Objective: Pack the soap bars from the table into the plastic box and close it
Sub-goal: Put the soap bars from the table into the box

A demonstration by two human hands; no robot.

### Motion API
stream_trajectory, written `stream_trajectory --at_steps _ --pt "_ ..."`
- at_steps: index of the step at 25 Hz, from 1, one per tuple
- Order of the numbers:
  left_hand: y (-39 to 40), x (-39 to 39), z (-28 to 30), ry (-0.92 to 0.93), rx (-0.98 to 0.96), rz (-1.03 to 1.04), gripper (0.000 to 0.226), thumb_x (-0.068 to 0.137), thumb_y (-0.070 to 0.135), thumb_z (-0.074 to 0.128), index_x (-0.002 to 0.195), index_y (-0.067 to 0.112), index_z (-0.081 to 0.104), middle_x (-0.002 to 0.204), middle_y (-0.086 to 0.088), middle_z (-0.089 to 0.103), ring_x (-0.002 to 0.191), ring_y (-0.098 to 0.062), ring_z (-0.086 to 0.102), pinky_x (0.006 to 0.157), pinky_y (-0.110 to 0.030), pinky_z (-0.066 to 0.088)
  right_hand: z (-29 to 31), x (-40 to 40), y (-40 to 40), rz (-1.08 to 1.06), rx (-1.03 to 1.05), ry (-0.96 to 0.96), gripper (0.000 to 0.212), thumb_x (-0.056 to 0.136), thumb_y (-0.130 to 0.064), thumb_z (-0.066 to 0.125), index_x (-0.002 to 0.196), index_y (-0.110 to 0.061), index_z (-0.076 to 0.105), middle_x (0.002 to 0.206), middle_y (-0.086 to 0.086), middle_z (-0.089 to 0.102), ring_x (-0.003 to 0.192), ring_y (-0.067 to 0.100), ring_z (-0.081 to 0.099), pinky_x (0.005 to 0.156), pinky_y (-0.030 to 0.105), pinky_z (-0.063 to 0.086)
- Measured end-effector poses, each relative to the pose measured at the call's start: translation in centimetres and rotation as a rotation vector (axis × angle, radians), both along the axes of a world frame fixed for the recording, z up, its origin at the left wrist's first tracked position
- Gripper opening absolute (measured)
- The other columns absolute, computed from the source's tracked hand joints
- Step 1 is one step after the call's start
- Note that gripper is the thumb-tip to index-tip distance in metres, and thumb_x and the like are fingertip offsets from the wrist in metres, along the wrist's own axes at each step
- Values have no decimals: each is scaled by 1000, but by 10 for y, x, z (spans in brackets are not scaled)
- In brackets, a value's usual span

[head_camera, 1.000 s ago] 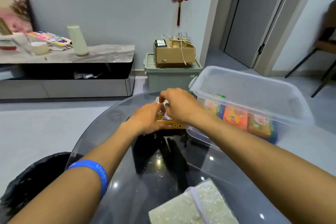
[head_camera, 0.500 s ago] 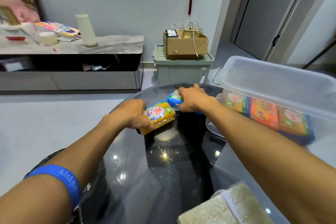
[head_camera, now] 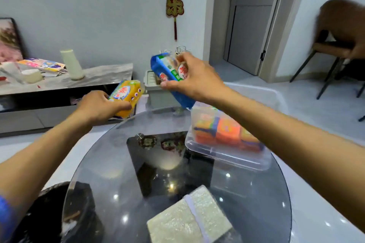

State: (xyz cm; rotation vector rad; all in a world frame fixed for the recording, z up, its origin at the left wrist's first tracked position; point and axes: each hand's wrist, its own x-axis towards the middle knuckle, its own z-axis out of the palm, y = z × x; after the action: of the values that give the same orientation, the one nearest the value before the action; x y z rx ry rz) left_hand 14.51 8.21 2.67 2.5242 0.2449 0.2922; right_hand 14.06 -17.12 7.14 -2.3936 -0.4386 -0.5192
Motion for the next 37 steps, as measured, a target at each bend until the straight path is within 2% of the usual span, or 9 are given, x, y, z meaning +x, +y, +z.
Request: stream_trajectory --at_steps 2,7,12,15,19,23,27,31,37 --pt "-39 11 32 -38 -35 -57 56 45 62 67 73 13 69 70 -8 66 65 -23 59 49 -29 38 32 -1 -60 -45 -134 -42 71 66 -60 74 124 -27 50 102 -8 59 87 17 58 71 31 44" --pt "-167 32 43 -7 38 -164 48 45 62 71 64 21 55 63 5 55 56 -12 52 44 -24 31 31 10 -167 2 -777 251 80 68 -19 85 137 -29 46 126 -1 61 95 18 52 81 34 44" --pt "-229 61 11 10 367 -192 64 45 71 67 79 20 52 81 -3 57 75 -26 52 65 -32 39 -24 39 -167 174 -985 334 79 71 -10 78 131 -46 41 120 -5 62 95 22 56 78 39 51" --pt "-240 68 -4 -24 511 -238 65 48 73 67 81 20 49 84 -2 60 75 -24 49 67 -32 34 -46 50 -165 261 -1000 313 74 72 -5 68 125 -48 42 111 -12 62 100 24 59 78 40 53" --pt "-239 69 -15 -42 614 -344 70 67 77 54 104 18 56 107 -7 65 98 -29 59 73 -37 33 -63 51 -168 341 -932 254 64 82 -23 70 128 -56 40 136 -21 55 110 14 56 80 31 45" --pt "-225 67 -10 -45 708 -407 40 81 58 54 96 22 63 117 -11 55 112 -32 46 84 -42 37 -56 55 -174 343 -613 441 62 81 -11 71 128 -46 52 142 -13 45 99 13 57 75 24 45" --pt "-206 61 -13 84 342 -446 31 83 33 62 113 28 65 129 -7 41 116 -32 47 95 -46 44 -60 56 -180 -91 -446 542 39 84 -14 70 122 -20 59 125 8 60 96 23 62 79 34 56" --pt "-200 58 -19 130 132 -368 46 87 14 48 133 20 53 141 -9 48 121 -32 49 96 -39 47 -75 51 -163 47 -166 655 37 88 -4 65 123 -16 61 118 5 59 91 18 60 66 22 54" --pt "-186 49 -29 -22 32 -383 47 88 6 40 129 21 58 141 -10 50 128 -30 43 100 -42 40 -74 42 -158 -96 -368 438 42 89 -21 66 130 -17 56 137 6 56 115 23 55 90 33 45"
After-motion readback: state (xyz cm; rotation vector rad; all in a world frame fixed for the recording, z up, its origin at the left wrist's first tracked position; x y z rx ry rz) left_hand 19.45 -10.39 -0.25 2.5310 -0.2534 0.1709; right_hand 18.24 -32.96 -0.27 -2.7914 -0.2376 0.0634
